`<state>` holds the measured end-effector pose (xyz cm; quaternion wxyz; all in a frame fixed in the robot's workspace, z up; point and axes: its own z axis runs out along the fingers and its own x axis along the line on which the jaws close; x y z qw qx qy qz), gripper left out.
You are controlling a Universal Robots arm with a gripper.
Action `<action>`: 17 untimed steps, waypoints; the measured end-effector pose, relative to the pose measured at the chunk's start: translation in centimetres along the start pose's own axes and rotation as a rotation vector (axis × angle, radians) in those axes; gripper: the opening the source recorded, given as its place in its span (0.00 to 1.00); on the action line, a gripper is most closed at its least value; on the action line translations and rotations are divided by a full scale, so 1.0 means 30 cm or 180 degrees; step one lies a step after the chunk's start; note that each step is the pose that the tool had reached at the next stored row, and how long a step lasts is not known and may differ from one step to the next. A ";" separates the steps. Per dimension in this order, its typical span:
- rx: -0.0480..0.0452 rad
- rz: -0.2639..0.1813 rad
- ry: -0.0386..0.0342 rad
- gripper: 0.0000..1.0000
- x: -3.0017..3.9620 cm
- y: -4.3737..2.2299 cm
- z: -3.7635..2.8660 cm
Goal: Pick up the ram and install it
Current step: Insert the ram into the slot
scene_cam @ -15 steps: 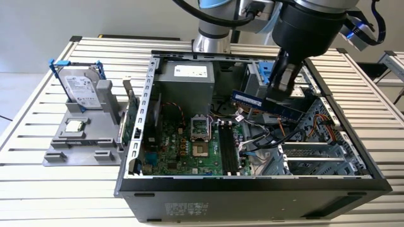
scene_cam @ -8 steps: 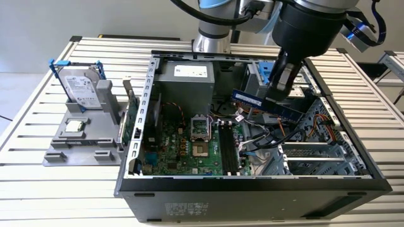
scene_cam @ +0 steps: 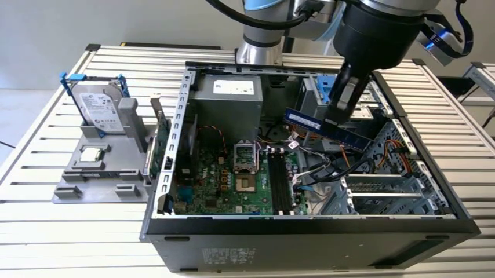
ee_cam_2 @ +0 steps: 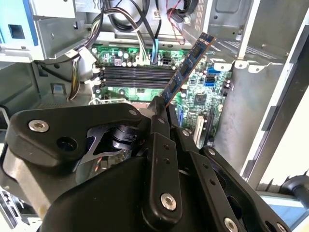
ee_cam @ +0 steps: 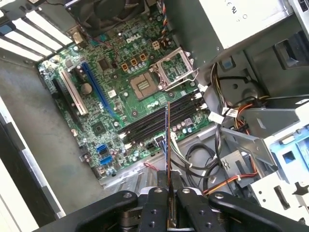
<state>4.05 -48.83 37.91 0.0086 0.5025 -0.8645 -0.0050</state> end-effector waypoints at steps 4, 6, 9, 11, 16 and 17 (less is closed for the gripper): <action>-0.0001 0.0068 -0.0001 0.00 0.000 0.000 0.000; -0.0001 0.0101 -0.0002 0.00 0.000 0.000 0.000; -0.0002 0.0152 -0.0003 0.00 0.000 0.000 0.000; -0.0002 0.0186 -0.0003 0.00 0.000 0.000 0.000; -0.0003 0.0269 -0.0005 0.00 0.000 0.000 0.000; -0.0003 0.0285 -0.0005 0.00 0.000 0.000 0.000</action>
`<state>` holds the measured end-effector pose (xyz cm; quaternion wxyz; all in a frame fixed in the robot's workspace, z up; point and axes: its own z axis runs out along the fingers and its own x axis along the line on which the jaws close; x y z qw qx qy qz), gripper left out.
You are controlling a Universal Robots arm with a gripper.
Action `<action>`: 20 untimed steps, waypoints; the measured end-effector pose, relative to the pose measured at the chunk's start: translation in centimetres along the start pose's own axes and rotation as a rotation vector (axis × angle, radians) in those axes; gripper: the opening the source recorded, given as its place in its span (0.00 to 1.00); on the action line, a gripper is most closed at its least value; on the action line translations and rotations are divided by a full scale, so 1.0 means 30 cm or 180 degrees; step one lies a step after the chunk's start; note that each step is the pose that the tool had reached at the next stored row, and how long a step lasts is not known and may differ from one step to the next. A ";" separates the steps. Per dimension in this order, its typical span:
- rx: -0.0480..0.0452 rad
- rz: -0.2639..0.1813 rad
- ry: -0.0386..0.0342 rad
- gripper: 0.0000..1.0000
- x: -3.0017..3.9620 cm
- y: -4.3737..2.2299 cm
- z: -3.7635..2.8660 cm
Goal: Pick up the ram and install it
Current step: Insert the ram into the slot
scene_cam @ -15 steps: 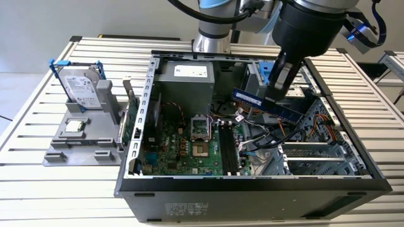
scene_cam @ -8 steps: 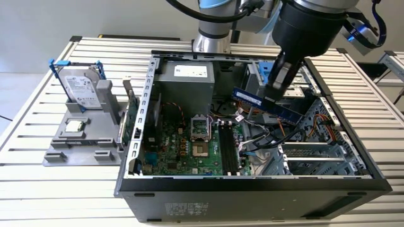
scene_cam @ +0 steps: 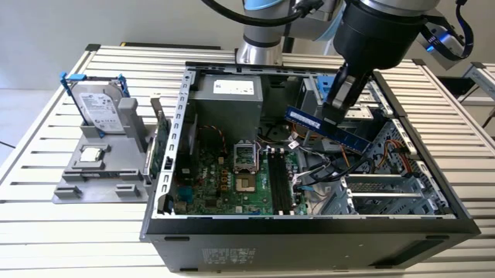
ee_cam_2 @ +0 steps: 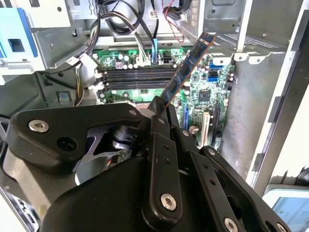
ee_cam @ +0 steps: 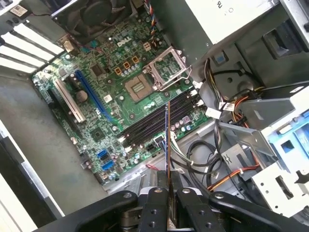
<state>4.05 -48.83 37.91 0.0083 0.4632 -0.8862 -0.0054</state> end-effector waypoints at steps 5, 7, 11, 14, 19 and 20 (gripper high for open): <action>-0.0001 0.0086 -0.0001 0.00 0.000 0.000 0.000; -0.0001 0.0123 -0.0002 0.00 0.000 0.000 0.000; -0.0002 0.0198 -0.0003 0.00 0.000 0.000 0.000; -0.0002 0.0254 -0.0004 0.00 0.000 0.000 0.000; -0.0004 0.0345 -0.0006 0.00 0.000 0.000 0.000; -0.0004 0.0363 -0.0006 0.00 0.000 0.000 0.000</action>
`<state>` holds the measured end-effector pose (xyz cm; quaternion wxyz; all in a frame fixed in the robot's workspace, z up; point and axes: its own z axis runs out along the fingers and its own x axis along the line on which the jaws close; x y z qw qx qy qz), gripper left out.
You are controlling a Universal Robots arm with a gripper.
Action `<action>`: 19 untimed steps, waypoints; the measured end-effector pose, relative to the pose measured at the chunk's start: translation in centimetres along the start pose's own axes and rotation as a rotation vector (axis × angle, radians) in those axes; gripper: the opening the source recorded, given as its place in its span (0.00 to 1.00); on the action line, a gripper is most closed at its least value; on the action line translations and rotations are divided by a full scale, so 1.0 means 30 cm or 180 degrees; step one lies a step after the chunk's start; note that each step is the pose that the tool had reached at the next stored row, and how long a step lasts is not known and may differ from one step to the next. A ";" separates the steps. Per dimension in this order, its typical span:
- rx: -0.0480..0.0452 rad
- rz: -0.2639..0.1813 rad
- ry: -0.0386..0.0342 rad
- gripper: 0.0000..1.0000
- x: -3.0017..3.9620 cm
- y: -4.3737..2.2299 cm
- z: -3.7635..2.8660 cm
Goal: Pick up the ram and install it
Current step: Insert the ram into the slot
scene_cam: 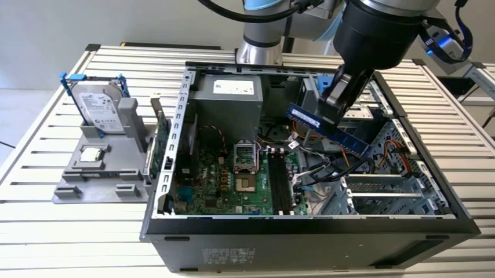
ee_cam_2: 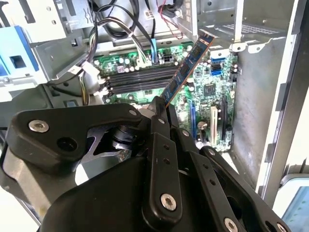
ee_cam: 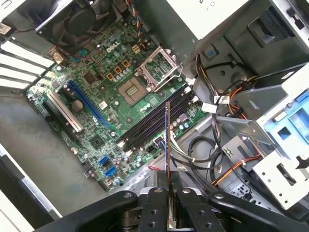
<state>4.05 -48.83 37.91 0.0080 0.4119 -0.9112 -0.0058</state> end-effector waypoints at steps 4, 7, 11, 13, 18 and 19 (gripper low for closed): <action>-0.0001 0.0073 -0.0001 0.00 0.000 0.000 0.000; -0.0001 0.0127 -0.0002 0.00 0.000 0.000 0.000; -0.0002 0.0199 -0.0003 0.00 0.000 0.000 0.000; -0.0002 0.0235 -0.0004 0.00 0.000 0.000 0.000; -0.0003 0.0323 -0.0006 0.00 0.000 0.000 0.000; -0.0003 0.0341 -0.0006 0.00 0.000 0.000 0.000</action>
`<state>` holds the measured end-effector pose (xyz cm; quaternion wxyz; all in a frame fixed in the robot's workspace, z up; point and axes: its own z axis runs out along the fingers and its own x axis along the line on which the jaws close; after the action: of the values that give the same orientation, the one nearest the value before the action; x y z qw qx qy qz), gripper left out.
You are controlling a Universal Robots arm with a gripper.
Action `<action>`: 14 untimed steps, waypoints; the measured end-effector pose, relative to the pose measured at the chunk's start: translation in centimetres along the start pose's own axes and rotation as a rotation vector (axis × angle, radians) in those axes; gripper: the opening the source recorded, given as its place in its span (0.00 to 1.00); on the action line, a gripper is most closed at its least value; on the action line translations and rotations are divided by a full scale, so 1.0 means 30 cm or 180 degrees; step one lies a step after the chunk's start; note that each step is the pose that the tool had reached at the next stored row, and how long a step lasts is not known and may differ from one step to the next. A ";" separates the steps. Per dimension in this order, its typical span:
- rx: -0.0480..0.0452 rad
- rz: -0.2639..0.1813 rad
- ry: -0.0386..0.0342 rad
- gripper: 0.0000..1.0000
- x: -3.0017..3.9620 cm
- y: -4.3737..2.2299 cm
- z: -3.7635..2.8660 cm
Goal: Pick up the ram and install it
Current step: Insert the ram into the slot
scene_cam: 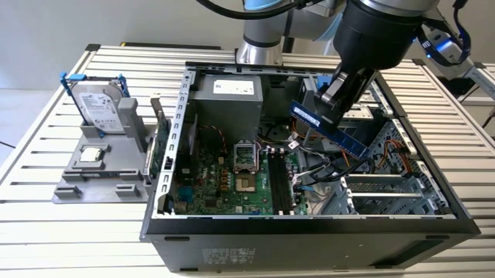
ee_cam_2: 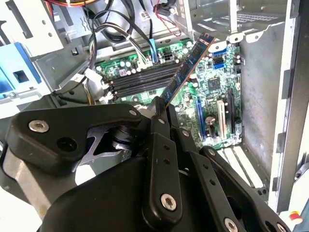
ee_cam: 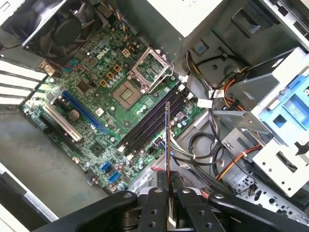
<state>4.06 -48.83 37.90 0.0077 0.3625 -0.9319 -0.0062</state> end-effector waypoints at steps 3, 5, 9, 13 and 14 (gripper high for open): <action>-0.0001 0.0053 -0.0001 0.00 0.000 0.000 0.000; -0.0001 0.0086 -0.0001 0.00 0.000 0.000 0.000; -0.0002 0.0182 -0.0003 0.00 0.000 0.000 0.000; -0.0003 0.0270 -0.0004 0.00 0.000 0.000 0.000; -0.0003 0.0287 -0.0004 0.00 0.000 0.000 0.000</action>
<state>4.06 -48.83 37.91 0.0074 0.3202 -0.9473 -0.0066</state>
